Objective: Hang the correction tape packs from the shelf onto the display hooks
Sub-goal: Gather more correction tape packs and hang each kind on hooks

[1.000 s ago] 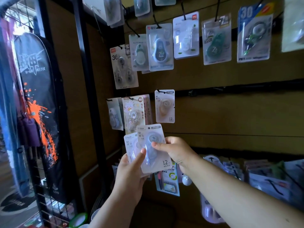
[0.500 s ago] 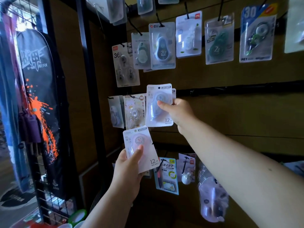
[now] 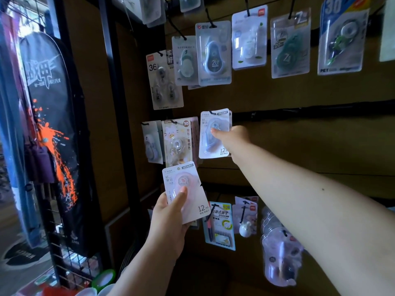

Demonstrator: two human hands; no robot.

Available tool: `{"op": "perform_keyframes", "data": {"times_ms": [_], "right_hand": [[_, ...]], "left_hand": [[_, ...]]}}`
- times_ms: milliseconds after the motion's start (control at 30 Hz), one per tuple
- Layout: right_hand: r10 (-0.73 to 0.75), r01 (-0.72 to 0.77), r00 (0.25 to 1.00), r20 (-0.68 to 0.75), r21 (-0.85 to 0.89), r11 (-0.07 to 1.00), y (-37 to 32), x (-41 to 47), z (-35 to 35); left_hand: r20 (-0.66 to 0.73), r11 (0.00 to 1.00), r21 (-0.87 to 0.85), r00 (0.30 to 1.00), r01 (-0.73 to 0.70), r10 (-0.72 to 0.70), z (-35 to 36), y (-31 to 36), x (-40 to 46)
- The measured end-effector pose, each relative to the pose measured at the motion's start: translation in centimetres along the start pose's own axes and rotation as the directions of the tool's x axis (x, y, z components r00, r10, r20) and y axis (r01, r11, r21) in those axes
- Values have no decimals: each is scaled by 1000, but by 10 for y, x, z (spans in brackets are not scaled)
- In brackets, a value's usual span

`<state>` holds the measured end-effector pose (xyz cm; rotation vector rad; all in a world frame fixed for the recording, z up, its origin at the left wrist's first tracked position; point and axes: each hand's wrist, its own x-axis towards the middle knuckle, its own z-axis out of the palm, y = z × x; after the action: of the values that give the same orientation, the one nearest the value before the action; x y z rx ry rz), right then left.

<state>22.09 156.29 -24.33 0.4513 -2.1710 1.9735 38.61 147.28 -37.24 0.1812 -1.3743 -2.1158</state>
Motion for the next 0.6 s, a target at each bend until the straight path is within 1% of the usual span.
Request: {"op": "perform_keyframes", "data": {"times_ms": [200, 333, 467, 533, 600], "right_hand": [[61, -60, 998, 7, -104, 993, 13, 10, -3], [59, -57, 998, 4, -154, 986, 24, 11, -7], [28, -31, 999, -18, -204, 978, 20, 11, -13], [41, -44, 999, -13, -251, 967, 16, 6, -12], [64, -74, 997, -50, -248, 966, 18, -6, -10]], "left_hand": [[-10, 1000, 4, 1000, 13, -13, -1, -2, 5], [-40, 999, -19, 998, 38, -39, -2, -5, 7], [-59, 996, -50, 996, 70, -73, 1, -7, 6], [-59, 996, -60, 996, 68, -72, 3, -6, 5], [-55, 996, -56, 996, 64, -67, 5, -5, 4]]}}
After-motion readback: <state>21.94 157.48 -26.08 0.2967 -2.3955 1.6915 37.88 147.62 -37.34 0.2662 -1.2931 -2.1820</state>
